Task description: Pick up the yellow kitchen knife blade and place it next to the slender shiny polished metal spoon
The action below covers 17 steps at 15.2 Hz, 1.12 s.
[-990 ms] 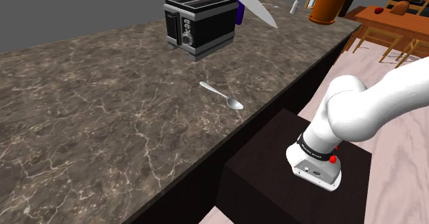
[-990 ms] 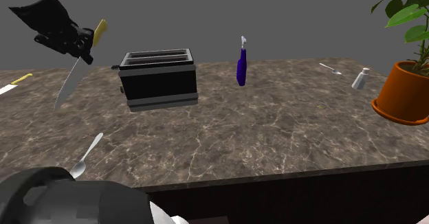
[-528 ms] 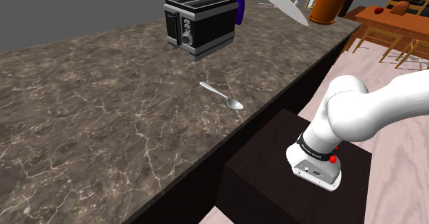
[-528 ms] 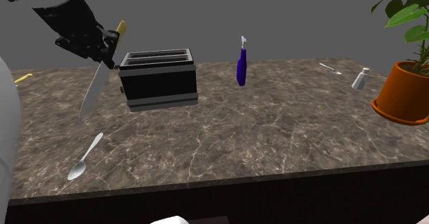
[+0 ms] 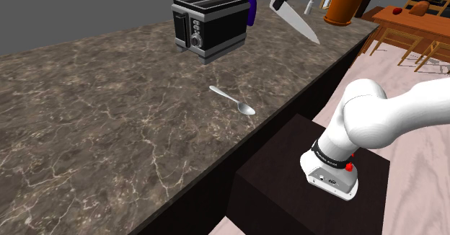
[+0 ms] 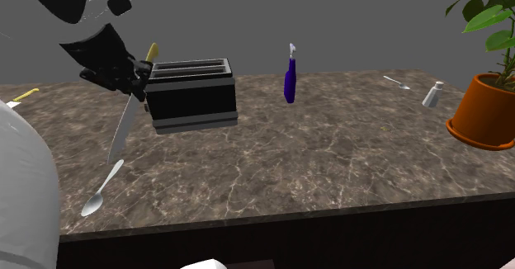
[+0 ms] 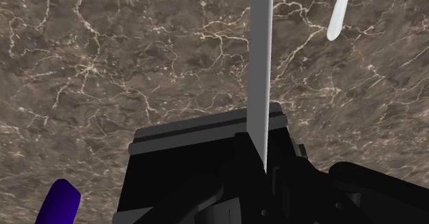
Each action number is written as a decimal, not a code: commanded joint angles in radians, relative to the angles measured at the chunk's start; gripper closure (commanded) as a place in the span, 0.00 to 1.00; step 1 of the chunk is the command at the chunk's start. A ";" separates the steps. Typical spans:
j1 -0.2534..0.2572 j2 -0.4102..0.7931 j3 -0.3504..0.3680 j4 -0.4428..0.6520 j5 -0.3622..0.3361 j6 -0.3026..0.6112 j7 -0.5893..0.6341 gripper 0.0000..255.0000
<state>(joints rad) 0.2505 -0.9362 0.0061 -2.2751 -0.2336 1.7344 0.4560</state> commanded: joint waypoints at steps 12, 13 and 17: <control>0.003 -0.081 -0.006 -0.223 -0.012 0.139 0.033 1.00; 0.003 -0.086 -0.006 -0.239 -0.013 0.149 0.035 1.00; 0.003 -0.106 -0.009 -0.302 -0.018 0.191 0.045 1.00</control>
<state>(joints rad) 0.2529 -1.0376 -0.0026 -2.5615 -0.2511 1.9147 0.4981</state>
